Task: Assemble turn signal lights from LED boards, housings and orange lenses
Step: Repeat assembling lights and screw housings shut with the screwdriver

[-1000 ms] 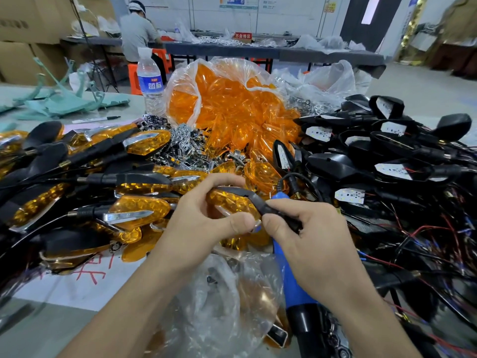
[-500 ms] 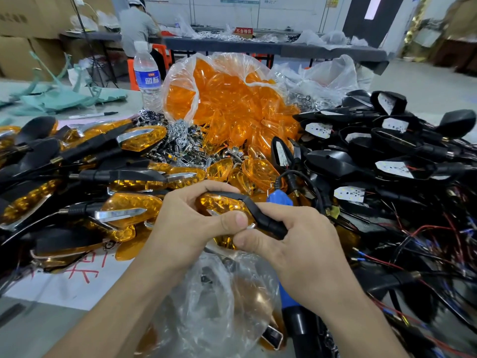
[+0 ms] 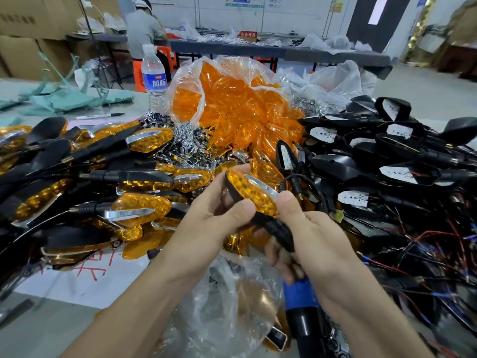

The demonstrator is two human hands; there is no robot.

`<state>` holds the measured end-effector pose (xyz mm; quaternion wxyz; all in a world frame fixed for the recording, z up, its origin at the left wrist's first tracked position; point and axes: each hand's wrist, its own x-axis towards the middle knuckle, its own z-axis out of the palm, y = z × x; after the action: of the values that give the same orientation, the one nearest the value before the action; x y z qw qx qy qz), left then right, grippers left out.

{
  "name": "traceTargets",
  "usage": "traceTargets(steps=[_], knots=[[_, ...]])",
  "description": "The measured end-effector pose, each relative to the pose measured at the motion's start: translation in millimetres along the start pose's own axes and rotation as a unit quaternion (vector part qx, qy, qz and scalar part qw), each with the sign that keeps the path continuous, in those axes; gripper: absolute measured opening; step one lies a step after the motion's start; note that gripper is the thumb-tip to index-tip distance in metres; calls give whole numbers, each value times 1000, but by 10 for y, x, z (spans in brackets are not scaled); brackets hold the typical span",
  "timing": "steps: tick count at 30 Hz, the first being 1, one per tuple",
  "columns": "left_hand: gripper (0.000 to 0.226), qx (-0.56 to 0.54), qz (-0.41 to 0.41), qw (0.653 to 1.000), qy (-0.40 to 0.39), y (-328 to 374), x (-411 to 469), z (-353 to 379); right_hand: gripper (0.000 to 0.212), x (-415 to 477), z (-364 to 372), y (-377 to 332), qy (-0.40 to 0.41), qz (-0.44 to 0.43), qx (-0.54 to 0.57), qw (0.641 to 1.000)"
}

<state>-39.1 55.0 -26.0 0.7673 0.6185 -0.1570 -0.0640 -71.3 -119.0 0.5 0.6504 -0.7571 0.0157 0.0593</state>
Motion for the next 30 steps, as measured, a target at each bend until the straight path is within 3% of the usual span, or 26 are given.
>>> traceTargets(steps=[2,4,5,6,10,15,27,30], knots=[[58,-14,-11,1000,25,-38,19,-24,77,1,37,66,53,-43,-84,994],[58,-6,-22,999,38,-52,35,-55,40,25,23,128,126,-132,-164,970],[58,0,-24,999,34,-54,36,-69,20,45,12,128,126,-152,-150,969],[56,5,-22,999,25,-57,36,-83,15,57,1,118,97,-153,-129,975],[51,-4,-17,1000,-1,-28,46,-103,28,66,-36,112,35,-192,-75,978],[56,-23,-6,1000,-10,-8,45,-104,14,50,-42,113,72,-223,-23,972],[42,19,-17,1000,2,-50,-2,-79,11,34,138,194,121,-238,-129,955],[38,45,-18,999,5,-47,-2,-72,24,42,154,203,128,-230,-129,956]])
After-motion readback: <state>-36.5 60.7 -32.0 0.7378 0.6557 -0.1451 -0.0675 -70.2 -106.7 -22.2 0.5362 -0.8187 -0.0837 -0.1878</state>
